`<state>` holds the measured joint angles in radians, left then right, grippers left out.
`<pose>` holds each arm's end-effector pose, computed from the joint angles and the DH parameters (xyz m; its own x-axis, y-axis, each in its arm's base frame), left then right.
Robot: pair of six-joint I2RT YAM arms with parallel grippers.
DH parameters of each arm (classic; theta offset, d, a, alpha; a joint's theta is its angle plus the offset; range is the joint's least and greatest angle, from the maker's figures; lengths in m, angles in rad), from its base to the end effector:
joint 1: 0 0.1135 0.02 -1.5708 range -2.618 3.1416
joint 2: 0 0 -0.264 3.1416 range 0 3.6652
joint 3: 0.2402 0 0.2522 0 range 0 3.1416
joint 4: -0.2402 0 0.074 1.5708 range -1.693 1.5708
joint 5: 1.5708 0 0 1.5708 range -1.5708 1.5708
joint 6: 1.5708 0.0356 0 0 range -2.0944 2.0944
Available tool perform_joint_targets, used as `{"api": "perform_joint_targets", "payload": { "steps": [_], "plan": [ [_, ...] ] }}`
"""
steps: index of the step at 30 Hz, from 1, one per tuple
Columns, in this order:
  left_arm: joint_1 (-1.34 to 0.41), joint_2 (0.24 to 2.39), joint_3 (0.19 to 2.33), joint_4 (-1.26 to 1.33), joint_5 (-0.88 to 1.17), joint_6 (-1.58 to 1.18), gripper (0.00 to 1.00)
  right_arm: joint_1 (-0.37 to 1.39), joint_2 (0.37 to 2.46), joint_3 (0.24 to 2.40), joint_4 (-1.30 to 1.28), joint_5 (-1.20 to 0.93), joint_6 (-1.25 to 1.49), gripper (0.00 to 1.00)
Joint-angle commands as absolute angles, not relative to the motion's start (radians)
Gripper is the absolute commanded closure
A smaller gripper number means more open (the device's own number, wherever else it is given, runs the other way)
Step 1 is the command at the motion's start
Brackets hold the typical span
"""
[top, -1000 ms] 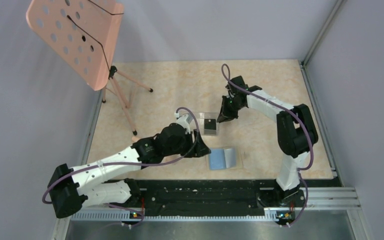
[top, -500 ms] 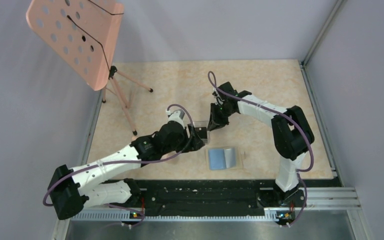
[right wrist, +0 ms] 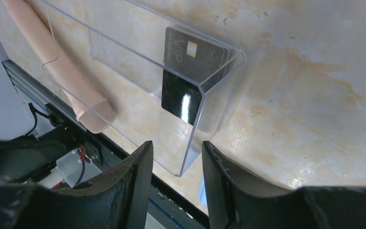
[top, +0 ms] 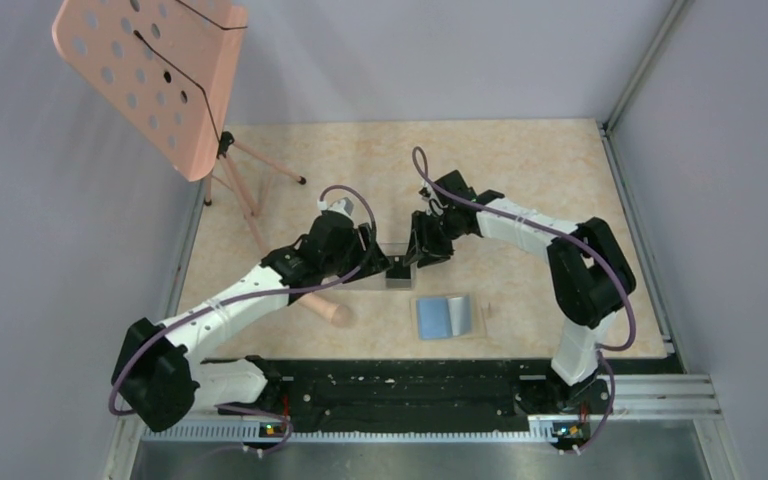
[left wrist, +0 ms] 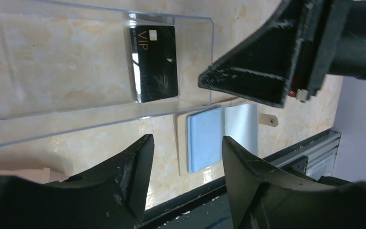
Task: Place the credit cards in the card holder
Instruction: Move the storage box to the center of the board.
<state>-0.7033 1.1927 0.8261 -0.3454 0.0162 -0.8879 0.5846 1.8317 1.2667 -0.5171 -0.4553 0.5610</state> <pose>0.1947 -0.1658 0.2555 -0.8234 -0.3188 -0.4695 0.0274 0.8040 -0.5940 0.3056 0.2210 0.1945 -0.9788 -0.0747 -0.1910 -0.1737 0.7970 0.5785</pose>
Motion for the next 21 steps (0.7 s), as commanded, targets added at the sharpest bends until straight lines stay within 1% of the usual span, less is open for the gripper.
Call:
{"api": "perform_joint_targets", "payload": {
  "steps": [1,2,6,9,14,17,21],
  "plan": [
    [-0.643,1.244,0.861,-0.320,0.113,-0.822,0.42,0.593,1.736,1.239,-0.443,-0.469,0.572,0.57],
    [-0.637,1.262,0.863,-0.319,0.120,-0.813,0.43,0.593,1.728,1.231,-0.435,-0.474,0.574,0.57],
    [-0.620,1.330,0.871,-0.305,0.152,-0.779,0.47,0.581,1.692,1.188,-0.387,-0.486,0.578,0.49],
    [-0.615,1.380,0.875,-0.291,0.169,-0.763,0.50,0.558,1.666,1.146,-0.337,-0.510,0.601,0.49],
    [-0.609,1.483,0.917,-0.311,0.173,-0.741,0.54,0.524,1.668,1.111,-0.285,-0.551,0.626,0.54],
    [-0.609,1.530,0.948,-0.323,0.153,-0.728,0.54,0.521,1.688,1.101,-0.265,-0.571,0.639,0.60],
    [-0.607,1.586,0.992,-0.352,0.107,-0.703,0.55,0.520,1.716,1.091,-0.250,-0.587,0.650,0.63]
  ]
}}
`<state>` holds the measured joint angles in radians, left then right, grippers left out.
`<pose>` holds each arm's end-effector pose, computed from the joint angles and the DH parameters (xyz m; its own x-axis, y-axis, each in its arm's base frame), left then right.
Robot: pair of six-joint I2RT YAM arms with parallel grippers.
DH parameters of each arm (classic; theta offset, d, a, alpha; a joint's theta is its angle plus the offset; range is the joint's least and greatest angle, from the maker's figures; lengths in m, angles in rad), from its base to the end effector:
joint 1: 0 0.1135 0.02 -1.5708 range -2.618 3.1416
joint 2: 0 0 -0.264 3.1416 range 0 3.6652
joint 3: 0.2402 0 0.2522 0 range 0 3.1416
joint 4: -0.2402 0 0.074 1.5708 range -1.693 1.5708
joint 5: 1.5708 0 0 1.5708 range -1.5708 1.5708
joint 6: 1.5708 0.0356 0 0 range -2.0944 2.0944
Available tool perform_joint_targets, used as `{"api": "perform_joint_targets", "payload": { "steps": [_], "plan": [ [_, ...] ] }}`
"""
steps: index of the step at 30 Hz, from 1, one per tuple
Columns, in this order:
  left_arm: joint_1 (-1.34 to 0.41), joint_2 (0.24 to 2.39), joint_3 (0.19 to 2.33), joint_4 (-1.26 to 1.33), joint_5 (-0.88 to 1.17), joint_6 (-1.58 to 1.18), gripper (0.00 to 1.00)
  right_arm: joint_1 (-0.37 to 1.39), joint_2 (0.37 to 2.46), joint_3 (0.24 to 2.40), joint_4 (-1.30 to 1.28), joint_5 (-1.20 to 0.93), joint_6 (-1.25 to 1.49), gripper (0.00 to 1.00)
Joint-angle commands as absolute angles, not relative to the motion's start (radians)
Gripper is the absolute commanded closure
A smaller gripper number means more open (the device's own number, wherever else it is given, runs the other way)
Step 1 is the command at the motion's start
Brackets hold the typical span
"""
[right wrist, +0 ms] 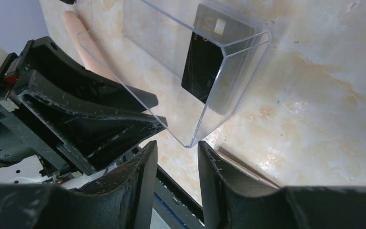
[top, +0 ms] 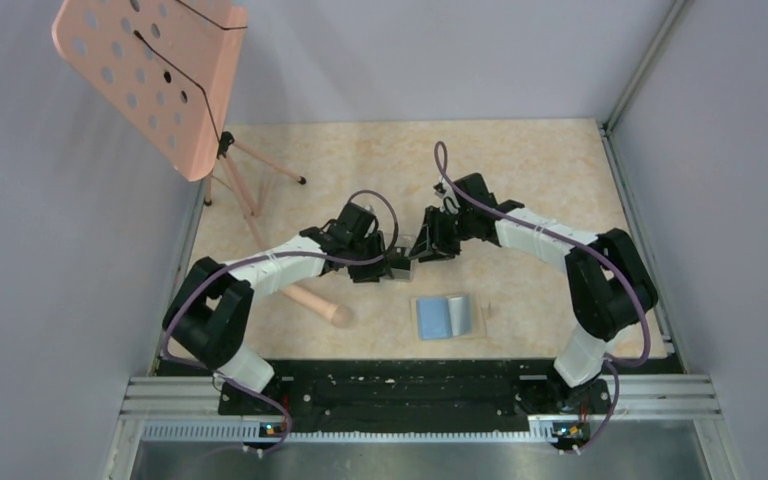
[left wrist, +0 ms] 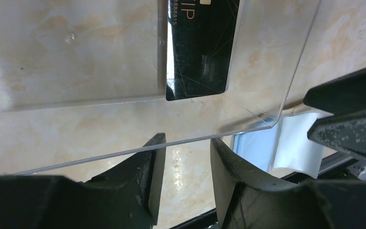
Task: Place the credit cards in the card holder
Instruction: Move the storage box to the center of the board.
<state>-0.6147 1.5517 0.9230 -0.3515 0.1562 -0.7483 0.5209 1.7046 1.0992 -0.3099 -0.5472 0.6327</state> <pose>0.2494 -0.1828 0.1912 -0.9331 -0.1640 -0.3202 0.0077 0.8807 -0.4736 0.2982 0.1924 0.2023 -0.9685 0.0265 -0.2477 -0.1580 0.7034 0.6931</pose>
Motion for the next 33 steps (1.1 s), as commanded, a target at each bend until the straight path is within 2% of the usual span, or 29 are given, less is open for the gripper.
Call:
{"api": "perform_joint_targets", "payload": {
  "steps": [1,7,10,14,22,27,33],
  "plan": [
    [-0.607,1.597,1.006,-0.362,0.103,-0.695,0.55,0.520,1.724,1.092,-0.250,-0.591,0.650,0.64],
    [-0.610,1.567,1.036,-0.355,0.181,-0.647,0.57,0.520,1.730,1.116,-0.252,-0.583,0.648,0.60],
    [-0.614,1.489,1.015,-0.342,0.215,-0.644,0.57,0.520,1.752,1.157,-0.287,-0.556,0.640,0.55],
    [-0.617,1.361,0.966,-0.318,0.248,-0.653,0.56,0.524,1.806,1.234,-0.375,-0.481,0.610,0.54],
    [-0.617,1.171,0.908,-0.316,0.251,-0.667,0.53,0.588,1.933,1.388,-0.558,-0.335,0.502,0.68],
    [-0.618,1.148,0.897,-0.347,0.224,-0.673,0.53,0.619,1.933,1.405,-0.609,-0.308,0.475,0.91],
    [-0.617,1.203,0.886,-0.370,0.197,-0.698,0.53,0.631,1.883,1.380,-0.641,-0.299,0.461,0.92]
  ]
}}
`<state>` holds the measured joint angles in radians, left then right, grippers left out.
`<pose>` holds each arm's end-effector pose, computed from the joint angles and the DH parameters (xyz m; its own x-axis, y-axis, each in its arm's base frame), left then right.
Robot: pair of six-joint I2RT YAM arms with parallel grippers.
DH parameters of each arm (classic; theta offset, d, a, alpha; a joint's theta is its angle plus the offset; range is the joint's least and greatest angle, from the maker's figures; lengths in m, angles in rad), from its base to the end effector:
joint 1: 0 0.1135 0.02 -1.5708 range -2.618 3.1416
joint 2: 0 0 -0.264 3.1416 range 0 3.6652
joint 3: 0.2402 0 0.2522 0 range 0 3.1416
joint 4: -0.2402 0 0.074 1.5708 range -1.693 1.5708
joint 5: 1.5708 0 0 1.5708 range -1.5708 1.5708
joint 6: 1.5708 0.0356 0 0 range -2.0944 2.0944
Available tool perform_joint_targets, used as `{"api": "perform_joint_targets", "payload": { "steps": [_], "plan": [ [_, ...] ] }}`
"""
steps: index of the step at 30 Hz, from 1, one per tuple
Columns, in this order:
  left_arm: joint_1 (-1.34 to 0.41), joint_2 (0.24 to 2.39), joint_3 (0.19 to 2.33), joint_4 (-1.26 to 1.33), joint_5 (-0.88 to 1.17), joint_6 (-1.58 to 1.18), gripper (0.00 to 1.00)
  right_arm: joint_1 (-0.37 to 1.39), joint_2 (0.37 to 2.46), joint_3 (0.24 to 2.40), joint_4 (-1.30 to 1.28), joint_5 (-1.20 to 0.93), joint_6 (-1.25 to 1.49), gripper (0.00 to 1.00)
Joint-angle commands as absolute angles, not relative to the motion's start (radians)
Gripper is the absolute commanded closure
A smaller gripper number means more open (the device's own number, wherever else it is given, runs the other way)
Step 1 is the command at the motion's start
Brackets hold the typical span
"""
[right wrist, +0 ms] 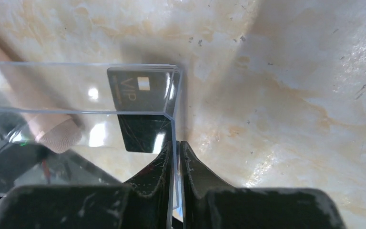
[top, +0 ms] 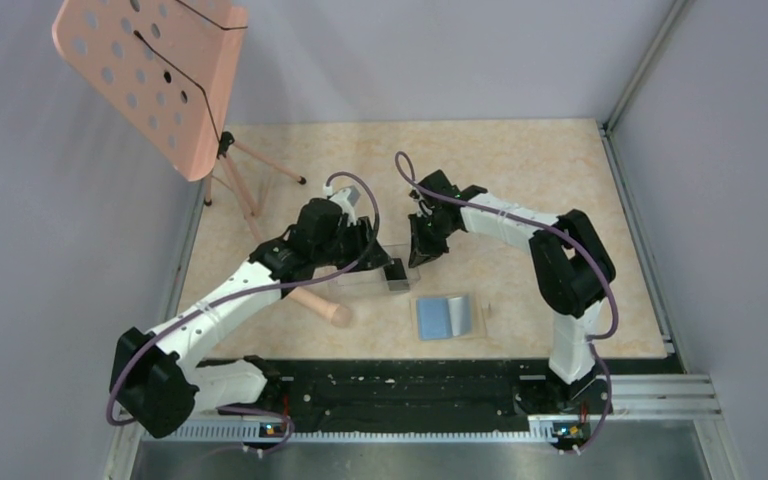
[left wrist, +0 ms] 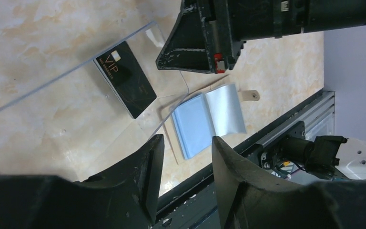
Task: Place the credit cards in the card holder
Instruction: Move the storage box to the center of the board.
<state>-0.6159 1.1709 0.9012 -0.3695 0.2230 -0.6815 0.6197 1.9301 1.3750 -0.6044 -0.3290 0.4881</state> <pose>0.2049 -0.1546 0.2844 -0.8244 -0.1692 -0.5402 0.2433 0.7557 -0.6080 0.3154 0.2392 0.1838 -0.9661 -0.1441 -0.2142 -0.2284 0.8638 0.4490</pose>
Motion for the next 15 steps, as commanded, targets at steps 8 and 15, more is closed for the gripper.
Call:
{"api": "perform_joint_targets", "payload": {
  "steps": [8,15],
  "plan": [
    [-0.617,1.313,0.877,-0.343,0.201,-0.721,0.53,0.641,1.835,1.322,-0.586,-0.381,0.513,0.85],
    [-0.616,1.378,0.850,-0.283,0.176,-0.725,0.53,0.643,1.782,1.253,-0.493,-0.453,0.558,0.65]
  ]
}}
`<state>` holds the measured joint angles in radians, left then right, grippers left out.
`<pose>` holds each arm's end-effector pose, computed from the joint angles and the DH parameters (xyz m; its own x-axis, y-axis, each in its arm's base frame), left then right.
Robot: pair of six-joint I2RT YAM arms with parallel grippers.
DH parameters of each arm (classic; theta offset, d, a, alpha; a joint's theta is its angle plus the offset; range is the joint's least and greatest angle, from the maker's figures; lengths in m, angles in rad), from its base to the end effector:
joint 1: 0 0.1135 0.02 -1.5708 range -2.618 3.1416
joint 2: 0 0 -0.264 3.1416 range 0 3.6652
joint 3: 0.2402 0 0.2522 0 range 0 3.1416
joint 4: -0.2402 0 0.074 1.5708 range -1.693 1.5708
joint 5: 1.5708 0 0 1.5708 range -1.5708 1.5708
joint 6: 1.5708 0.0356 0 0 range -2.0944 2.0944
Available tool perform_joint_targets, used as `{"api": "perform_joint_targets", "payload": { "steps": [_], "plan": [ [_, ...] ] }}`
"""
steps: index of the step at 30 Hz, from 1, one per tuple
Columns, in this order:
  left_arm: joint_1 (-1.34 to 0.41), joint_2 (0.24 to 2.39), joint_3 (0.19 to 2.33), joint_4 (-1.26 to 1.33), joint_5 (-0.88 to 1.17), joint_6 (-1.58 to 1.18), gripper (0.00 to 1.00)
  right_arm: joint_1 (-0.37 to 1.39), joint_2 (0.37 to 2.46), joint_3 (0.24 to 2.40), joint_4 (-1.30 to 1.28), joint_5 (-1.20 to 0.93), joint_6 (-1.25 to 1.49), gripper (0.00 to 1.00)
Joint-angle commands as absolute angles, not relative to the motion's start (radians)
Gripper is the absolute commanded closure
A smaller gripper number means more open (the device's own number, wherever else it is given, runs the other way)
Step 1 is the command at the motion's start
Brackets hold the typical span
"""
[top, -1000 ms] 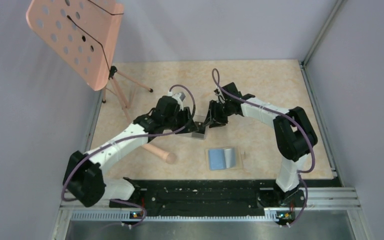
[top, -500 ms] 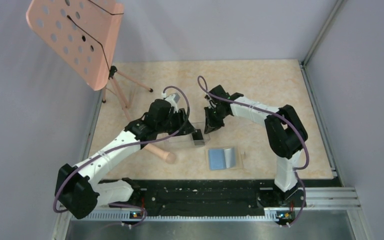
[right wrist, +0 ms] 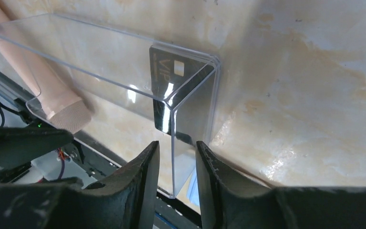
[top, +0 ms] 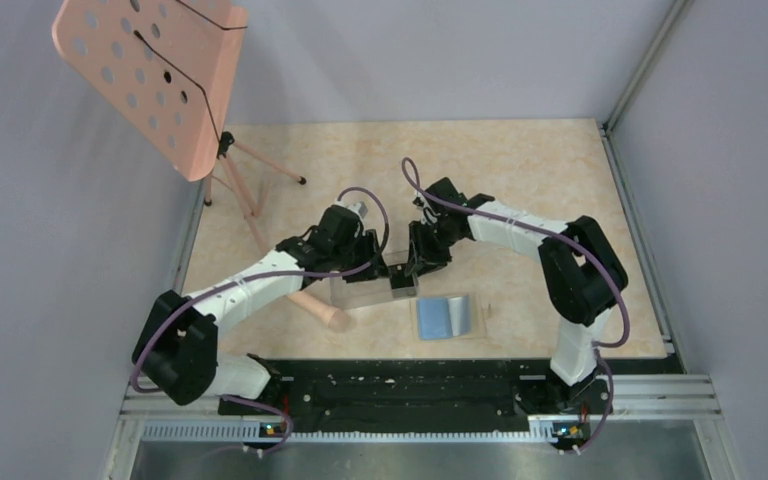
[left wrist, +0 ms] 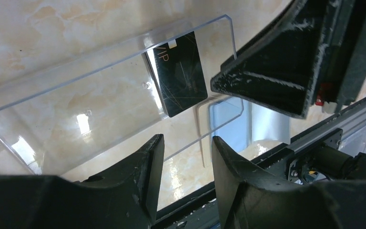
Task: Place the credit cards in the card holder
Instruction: Move the storage box to the center of the board, then pick up the credit card from the storage box.
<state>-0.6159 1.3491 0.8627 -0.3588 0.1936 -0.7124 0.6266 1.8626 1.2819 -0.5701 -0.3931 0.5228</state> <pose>0.2236 -0.1667 0.2281 -0.9008 -0.1483 -0.4081 0.1088 0.8329 -0.5427 0.2976 0.2323 0.1845 -0.9745 -0.1360 -0.1787 -0.2096 0.8363 0.5066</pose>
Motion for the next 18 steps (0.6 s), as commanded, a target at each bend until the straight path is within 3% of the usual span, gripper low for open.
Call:
{"api": "perform_joint_targets", "payload": {
  "steps": [1,10,18],
  "plan": [
    [-0.616,1.393,0.848,-0.271,0.183,-0.731,0.53,0.643,1.773,1.243,-0.480,-0.459,0.566,0.63],
    [-0.617,1.512,0.799,-0.133,0.224,-0.799,0.53,0.641,1.710,1.090,-0.271,-0.547,0.679,0.61],
    [-0.615,1.582,0.806,-0.158,0.196,-0.791,0.57,0.643,1.698,1.037,-0.205,-0.578,0.720,0.62]
  ]
}}
